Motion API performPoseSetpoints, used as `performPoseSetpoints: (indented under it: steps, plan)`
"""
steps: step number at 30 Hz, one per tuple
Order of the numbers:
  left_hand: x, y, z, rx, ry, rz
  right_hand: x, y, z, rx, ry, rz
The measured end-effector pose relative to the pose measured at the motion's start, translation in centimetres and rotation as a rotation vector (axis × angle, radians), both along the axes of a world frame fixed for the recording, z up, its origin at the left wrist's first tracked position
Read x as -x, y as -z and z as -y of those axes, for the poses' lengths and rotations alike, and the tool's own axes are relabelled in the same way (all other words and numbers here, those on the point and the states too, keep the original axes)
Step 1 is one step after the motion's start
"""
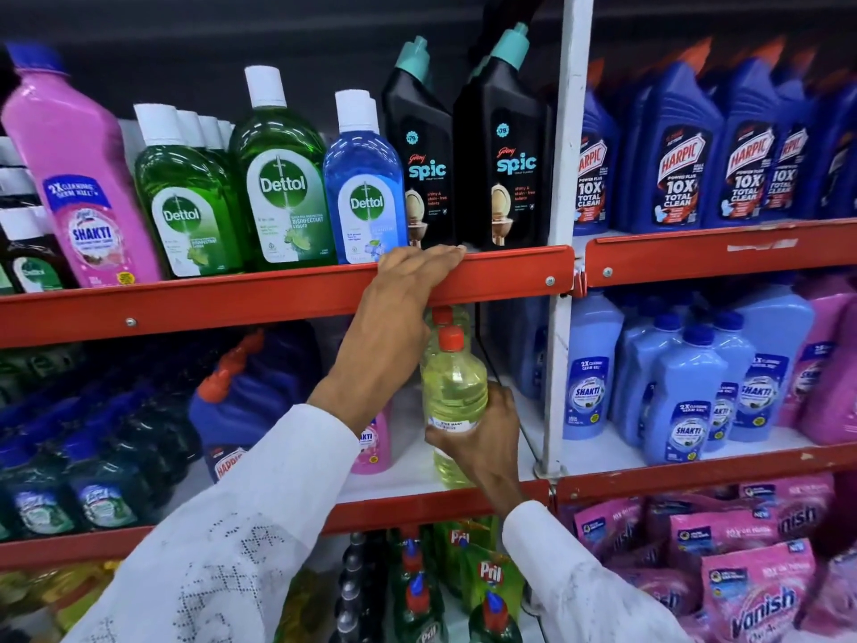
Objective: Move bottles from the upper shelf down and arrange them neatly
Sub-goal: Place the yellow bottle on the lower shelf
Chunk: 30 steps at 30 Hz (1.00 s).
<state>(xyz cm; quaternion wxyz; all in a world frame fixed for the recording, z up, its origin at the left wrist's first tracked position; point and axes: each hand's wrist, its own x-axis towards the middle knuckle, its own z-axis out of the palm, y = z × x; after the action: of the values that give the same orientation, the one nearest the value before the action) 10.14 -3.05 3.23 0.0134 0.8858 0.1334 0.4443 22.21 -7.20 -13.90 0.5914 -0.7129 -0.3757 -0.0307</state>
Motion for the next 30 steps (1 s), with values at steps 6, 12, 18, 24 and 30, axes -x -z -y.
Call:
performPoseSetpoints:
  steps: [6, 12, 18, 24, 30]
  plan:
    - [-0.2, 0.2, -0.5, -0.013, 0.001, 0.007, -1.0, 0.5, -0.3, -0.003, 0.042, -0.031]
    - [-0.3, 0.3, -0.3, -0.006, -0.024, 0.014, -1.2, 0.8, -0.5, 0.026, 0.028, -0.028]
    - [-0.4, 0.6, 0.1, -0.002, -0.043, 0.013, -1.0, 0.6, -0.1, 0.082, -0.001, -0.067]
    - [0.1, 0.7, 0.1, -0.024, -0.037, -0.041, -0.8, 0.8, 0.2, 0.096, -0.026, -0.093]
    - [2.1, 1.6, 0.3, -0.175, -0.121, -0.154, 1.3, -0.2, 1.2, 0.032, 0.019, -0.045]
